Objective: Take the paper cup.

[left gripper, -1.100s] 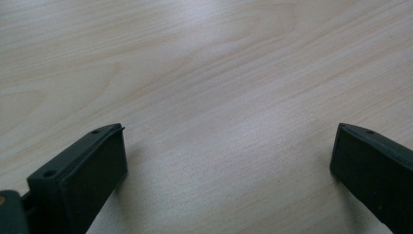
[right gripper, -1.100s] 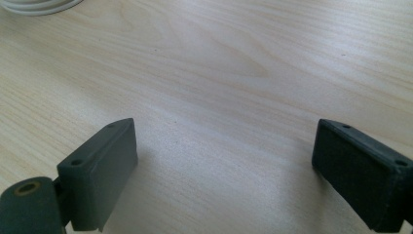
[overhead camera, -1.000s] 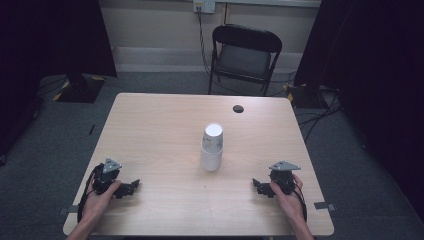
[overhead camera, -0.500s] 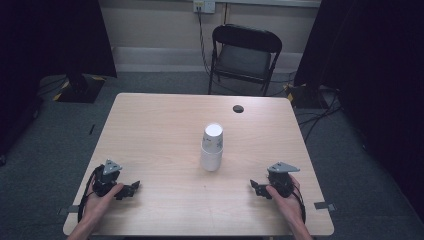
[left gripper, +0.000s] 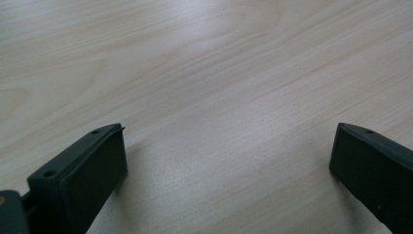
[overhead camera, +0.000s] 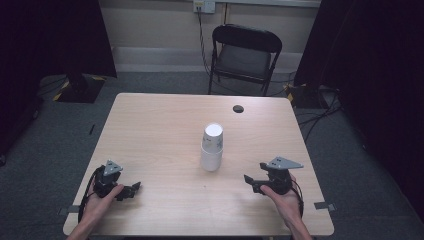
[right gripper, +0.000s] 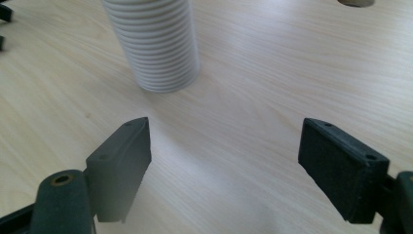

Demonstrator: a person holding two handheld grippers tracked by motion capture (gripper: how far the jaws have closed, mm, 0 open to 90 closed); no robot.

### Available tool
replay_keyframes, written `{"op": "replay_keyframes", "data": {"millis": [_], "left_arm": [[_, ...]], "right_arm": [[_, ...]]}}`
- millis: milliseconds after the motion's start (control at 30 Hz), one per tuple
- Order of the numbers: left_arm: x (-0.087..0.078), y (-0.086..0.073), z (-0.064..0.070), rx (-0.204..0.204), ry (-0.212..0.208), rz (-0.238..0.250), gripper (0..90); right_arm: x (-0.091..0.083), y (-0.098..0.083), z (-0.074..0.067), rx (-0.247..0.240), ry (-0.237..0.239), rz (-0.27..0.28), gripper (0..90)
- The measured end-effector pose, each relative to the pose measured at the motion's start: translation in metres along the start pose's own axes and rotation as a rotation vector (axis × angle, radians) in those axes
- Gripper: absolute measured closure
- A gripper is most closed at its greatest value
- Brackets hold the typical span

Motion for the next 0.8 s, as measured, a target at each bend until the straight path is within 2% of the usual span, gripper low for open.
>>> {"op": "replay_keyframes", "data": {"millis": [233,267,367,433,533,600,667,800], "left_arm": [[0.0,0.0,0.0,0.0,0.0,0.0,0.0],[0.0,0.0,0.0,0.0,0.0,0.0,0.0],[0.0,0.0,0.0,0.0,0.0,0.0,0.0],[0.0,0.0,0.0,0.0,0.001,0.0,0.0],[0.0,0.0,0.0,-0.003,0.004,-0.001,0.0],[0.0,0.0,0.0,-0.003,0.004,-0.001,0.0],[0.0,0.0,0.0,-0.003,0.004,-0.001,0.0],[0.0,0.0,0.0,-0.003,0.004,-0.001,0.0]], "right_arm": [[-0.005,0.017,-0.013,-0.013,0.046,0.025,18.0],[-0.005,0.022,-0.017,-0.019,0.065,0.032,16.7],[-0.003,0.028,-0.022,-0.028,0.079,0.045,13.4],[0.004,0.036,-0.03,-0.042,0.099,0.069,13.7],[0.018,0.043,-0.04,-0.058,0.13,0.065,13.8],[0.02,0.045,-0.042,-0.06,0.131,0.065,13.8],[0.026,0.055,-0.051,-0.07,0.151,0.068,13.8],[0.031,0.064,-0.058,-0.086,0.171,0.072,14.0]]}}
Point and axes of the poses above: each handheld gripper's, and its own axes: x roughly forward along the jaws, y roughly out of its top, z roughly to its right, the point moved 9 cm from there along x, roughly forward along the jaws, and after that the axes turned 3 degrees about z, right-handed, at the moved point
